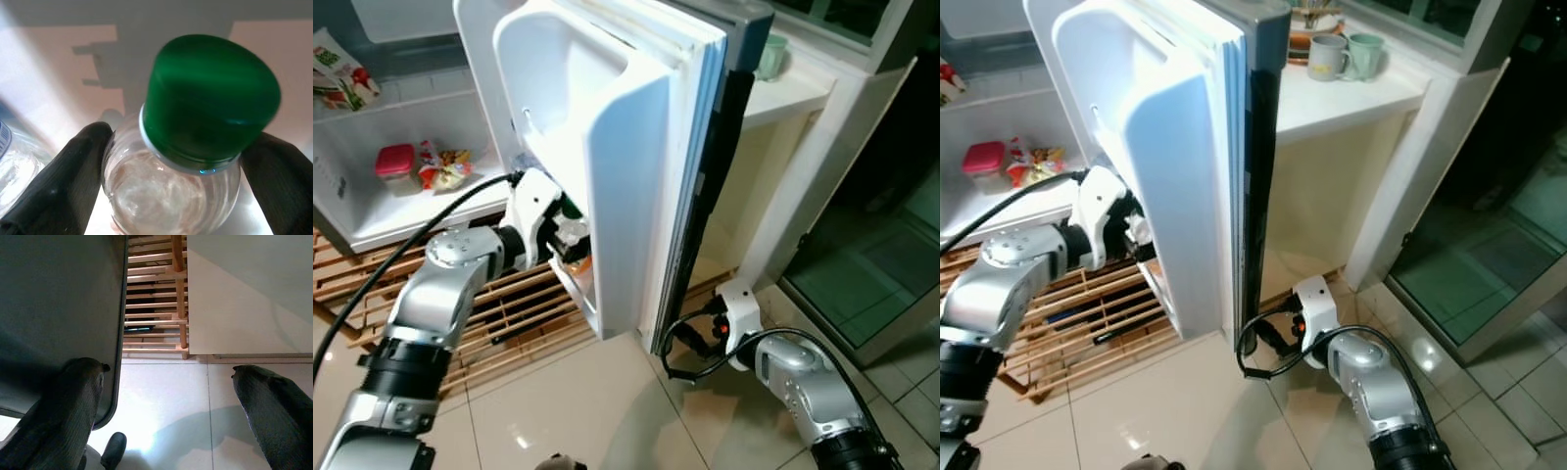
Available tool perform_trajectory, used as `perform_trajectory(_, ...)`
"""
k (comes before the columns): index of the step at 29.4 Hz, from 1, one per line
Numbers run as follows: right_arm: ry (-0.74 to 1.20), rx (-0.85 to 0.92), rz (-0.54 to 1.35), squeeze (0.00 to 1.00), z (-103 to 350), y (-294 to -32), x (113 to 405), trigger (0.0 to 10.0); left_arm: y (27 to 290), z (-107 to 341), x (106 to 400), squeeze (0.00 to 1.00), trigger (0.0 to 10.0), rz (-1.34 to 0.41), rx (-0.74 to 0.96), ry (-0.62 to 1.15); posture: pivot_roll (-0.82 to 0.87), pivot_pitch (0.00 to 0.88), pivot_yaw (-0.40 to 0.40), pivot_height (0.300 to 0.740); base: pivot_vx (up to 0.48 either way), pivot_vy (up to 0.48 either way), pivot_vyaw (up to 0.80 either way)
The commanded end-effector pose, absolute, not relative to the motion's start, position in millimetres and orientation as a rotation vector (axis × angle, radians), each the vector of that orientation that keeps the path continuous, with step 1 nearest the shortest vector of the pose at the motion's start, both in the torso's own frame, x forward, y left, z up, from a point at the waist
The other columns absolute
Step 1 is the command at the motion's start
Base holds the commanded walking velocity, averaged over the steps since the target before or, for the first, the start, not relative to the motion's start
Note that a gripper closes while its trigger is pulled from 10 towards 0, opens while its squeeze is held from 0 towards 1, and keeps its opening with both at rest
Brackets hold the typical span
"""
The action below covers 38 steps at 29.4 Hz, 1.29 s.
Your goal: Restocking fridge
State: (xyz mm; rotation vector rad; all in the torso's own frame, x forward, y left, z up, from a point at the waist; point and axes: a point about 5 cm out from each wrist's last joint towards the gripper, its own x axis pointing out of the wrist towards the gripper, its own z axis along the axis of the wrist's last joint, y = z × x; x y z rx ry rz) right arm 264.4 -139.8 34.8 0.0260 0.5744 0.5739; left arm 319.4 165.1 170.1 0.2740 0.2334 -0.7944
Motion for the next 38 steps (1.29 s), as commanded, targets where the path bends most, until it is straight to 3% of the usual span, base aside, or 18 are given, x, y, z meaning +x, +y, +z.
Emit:
perform_trajectory(1, 0.57, 0.017, 0.6, 0.0, 35.7, -132.5, 266.5, 10.0, 169.3, 169.6, 314.8, 0.0, 10.0, -0.814, 0.266, 0.26, -0.07, 0.0, 0.039, 0.74, 0.0, 0.0, 0.0)
perform_trajectory(10, 0.571, 0.014, 0.606, 0.0, 35.5, -131.8, 267.2, 10.0, 190.2, 159.6, 315.0, 0.0, 10.0, -0.729, 0.183, 0.312, -0.06, 0.0, 0.031, 0.74, 0.0, 0.0, 0.0)
perform_trajectory(16, 0.568, 0.008, 0.608, 0.0, 36.7, -133.9, 269.4, 10.0, 221.4, 161.1, 327.6, 0.0, 10.0, -0.52, 0.119, 0.26, -0.06, 0.0, 0.025, 0.74, 0.0, 0.0, 0.0)
perform_trajectory(23, 0.571, -0.002, 0.613, 0.0, 36.2, -135.1, 268.3, 10.0, 231.3, 168.1, 319.5, 0.0, 10.0, -0.592, 0.179, 0.148, -0.06, 0.0, 0.02, 0.74, 0.0, 0.0, 0.0)
perform_trajectory(31, 0.567, -0.011, 0.609, 0.0, 36.1, -137.0, 269.1, 10.0, 230.2, 162.8, 305.3, 0.0, 10.0, -0.667, 0.101, 0.095, -0.05, 0.0, 0.017, 0.74, 0.0, 0.0, 0.0)
perform_trajectory(38, 0.509, -0.047, 0.579, 0.0, 55.3, -150.7, 285.5, 10.0, 258.9, 167.1, 282.2, 0.0, 10.0, -0.712, 0.104, 0.133, -0.04, 0.0, 0.005, 0.74, 0.0, 0.0, 0.0)
